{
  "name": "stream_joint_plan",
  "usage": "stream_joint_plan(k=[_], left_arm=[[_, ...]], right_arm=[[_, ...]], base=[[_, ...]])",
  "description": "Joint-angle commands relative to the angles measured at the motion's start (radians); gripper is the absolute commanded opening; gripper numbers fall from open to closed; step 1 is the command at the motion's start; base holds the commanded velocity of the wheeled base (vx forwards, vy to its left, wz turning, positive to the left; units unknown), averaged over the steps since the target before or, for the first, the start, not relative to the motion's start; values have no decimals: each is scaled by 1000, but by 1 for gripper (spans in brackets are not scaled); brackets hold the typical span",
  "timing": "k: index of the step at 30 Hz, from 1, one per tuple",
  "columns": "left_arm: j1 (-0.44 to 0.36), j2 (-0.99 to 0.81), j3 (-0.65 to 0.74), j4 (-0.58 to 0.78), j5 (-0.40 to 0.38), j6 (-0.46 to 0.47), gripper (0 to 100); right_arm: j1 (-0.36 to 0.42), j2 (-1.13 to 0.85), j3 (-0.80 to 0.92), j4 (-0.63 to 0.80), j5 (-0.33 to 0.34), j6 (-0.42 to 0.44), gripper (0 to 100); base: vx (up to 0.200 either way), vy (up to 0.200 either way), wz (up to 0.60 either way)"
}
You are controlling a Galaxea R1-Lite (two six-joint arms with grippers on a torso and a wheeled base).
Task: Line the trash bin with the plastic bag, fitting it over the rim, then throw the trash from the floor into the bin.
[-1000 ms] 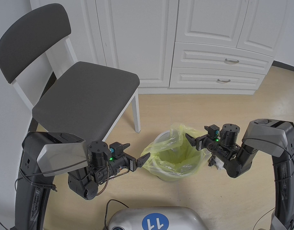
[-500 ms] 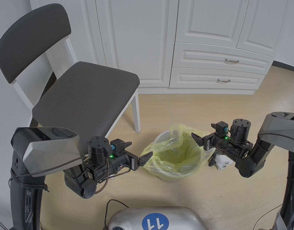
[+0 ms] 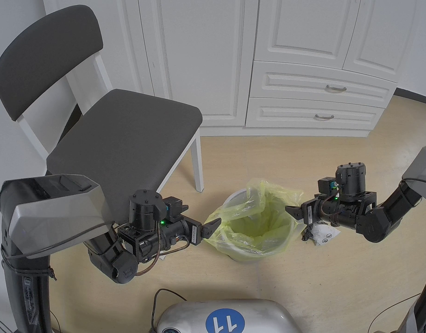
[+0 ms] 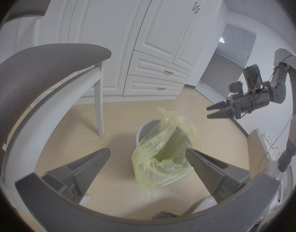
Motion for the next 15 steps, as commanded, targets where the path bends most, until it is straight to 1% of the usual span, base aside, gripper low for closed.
stream_joint_plan(k=[1, 13, 15], left_arm=[[-20, -74, -23, 110, 43, -6, 100], [-22, -67, -23, 112, 43, -5, 100], [-22, -65, -20, 99, 41, -6, 100]], right_arm=[[7, -34, 19, -125, -11, -1, 100], [10, 15, -10, -90, -21, -1, 100], [10, -2, -26, -21, -21, 2, 100]], base=[[0, 0, 0], [0, 0, 0], [0, 0, 0]])
